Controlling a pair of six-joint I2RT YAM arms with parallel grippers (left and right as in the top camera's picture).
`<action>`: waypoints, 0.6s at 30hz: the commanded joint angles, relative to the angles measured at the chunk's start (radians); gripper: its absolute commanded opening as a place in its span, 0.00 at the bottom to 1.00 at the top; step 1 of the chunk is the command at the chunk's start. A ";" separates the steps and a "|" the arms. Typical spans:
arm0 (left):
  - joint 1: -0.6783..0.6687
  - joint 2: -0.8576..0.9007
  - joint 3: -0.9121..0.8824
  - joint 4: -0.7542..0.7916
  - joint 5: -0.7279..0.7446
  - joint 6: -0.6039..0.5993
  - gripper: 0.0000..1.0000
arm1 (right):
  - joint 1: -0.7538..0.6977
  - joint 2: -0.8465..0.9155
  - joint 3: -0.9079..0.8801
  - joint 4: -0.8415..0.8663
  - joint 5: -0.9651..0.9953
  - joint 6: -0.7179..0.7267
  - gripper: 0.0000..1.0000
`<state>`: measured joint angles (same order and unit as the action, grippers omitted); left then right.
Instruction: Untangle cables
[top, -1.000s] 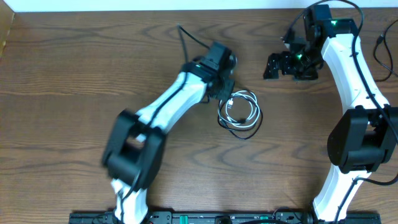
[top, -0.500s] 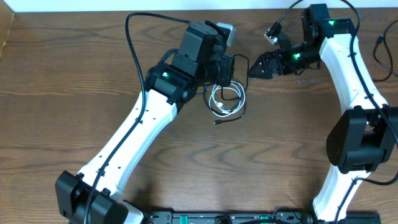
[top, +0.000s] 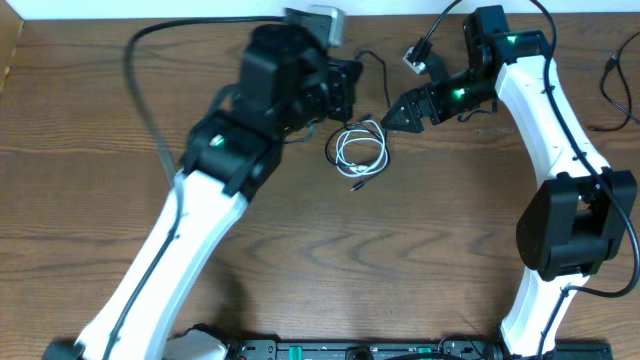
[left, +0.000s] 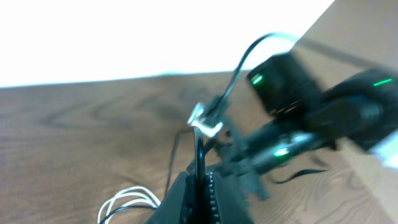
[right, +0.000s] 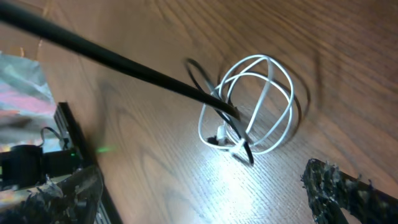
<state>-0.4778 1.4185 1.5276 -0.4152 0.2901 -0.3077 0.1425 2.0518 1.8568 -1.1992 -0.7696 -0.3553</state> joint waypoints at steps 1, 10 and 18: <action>0.014 -0.065 0.031 0.006 0.016 -0.020 0.07 | 0.018 -0.031 -0.006 0.014 0.046 0.046 0.99; 0.039 -0.126 0.031 0.090 0.016 -0.077 0.08 | 0.076 -0.021 -0.006 0.060 0.083 0.181 0.99; 0.071 -0.182 0.031 0.202 0.016 -0.077 0.07 | 0.166 0.003 -0.006 0.172 0.173 0.326 0.99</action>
<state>-0.4328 1.2896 1.5341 -0.2394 0.2928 -0.3706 0.2821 2.0525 1.8561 -1.0454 -0.6418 -0.1139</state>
